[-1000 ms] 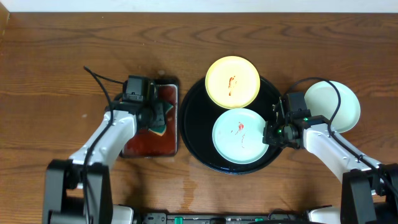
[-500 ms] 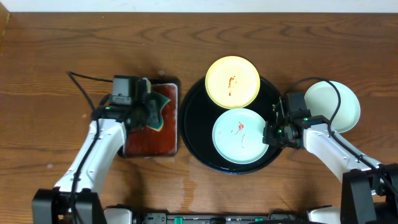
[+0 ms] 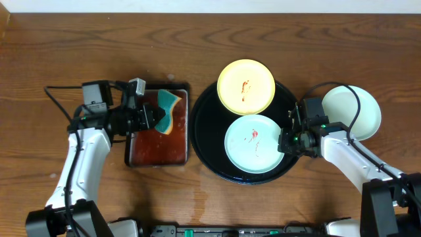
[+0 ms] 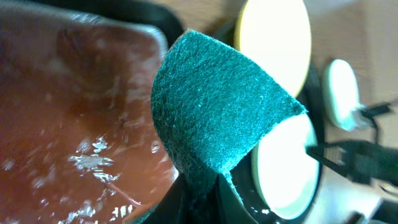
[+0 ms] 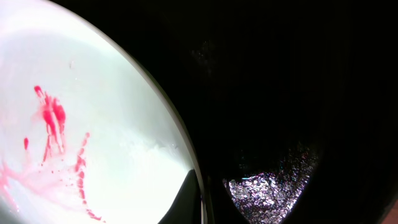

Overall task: Clean dirty plates on tray and stack at the side
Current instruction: 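Lift the wet sponge with the left gripper above the water tray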

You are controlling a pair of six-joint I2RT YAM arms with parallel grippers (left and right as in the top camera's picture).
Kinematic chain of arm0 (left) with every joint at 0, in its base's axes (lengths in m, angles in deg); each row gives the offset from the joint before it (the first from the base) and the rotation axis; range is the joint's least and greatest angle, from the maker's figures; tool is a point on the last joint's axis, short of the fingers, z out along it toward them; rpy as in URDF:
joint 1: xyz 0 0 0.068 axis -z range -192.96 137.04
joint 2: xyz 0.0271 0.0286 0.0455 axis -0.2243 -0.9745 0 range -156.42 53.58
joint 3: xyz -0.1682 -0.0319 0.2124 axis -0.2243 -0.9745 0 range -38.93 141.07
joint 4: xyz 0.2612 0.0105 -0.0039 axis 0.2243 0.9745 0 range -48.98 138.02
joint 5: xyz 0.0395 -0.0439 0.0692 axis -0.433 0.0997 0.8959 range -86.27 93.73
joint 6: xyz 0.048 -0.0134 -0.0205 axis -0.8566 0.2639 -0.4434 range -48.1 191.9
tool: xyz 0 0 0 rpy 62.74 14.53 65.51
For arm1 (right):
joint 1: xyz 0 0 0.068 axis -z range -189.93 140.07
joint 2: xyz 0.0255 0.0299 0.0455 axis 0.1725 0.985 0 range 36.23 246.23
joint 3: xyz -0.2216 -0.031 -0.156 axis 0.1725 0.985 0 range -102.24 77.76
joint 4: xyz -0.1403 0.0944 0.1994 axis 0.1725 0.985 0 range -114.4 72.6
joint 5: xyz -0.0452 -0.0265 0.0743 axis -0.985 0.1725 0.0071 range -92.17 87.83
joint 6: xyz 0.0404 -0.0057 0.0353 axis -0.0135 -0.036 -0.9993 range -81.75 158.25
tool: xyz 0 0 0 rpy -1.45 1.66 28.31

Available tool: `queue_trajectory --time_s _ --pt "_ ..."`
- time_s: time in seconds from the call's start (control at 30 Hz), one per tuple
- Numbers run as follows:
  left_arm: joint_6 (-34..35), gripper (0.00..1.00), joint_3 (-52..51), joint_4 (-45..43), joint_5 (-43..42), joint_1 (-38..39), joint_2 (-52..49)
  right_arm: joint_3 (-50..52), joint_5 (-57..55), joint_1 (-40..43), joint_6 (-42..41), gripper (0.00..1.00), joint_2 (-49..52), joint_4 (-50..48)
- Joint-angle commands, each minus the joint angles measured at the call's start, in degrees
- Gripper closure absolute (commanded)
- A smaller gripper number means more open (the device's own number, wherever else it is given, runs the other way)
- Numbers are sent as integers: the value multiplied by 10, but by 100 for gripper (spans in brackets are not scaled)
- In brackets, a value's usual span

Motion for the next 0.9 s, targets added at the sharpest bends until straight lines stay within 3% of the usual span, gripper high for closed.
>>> queue_trajectory --time_s 0.0,0.07,0.87 --pt "-89 93 -3 3 -123 -20 8 3 -8 -5 3 99 8 2" --pt "-109 93 -3 2 -155 -29 8 3 -8 -5 3 99 8 2" --pt "-110 93 -3 7 -155 -36 1 3 -8 -5 3 99 8 2"
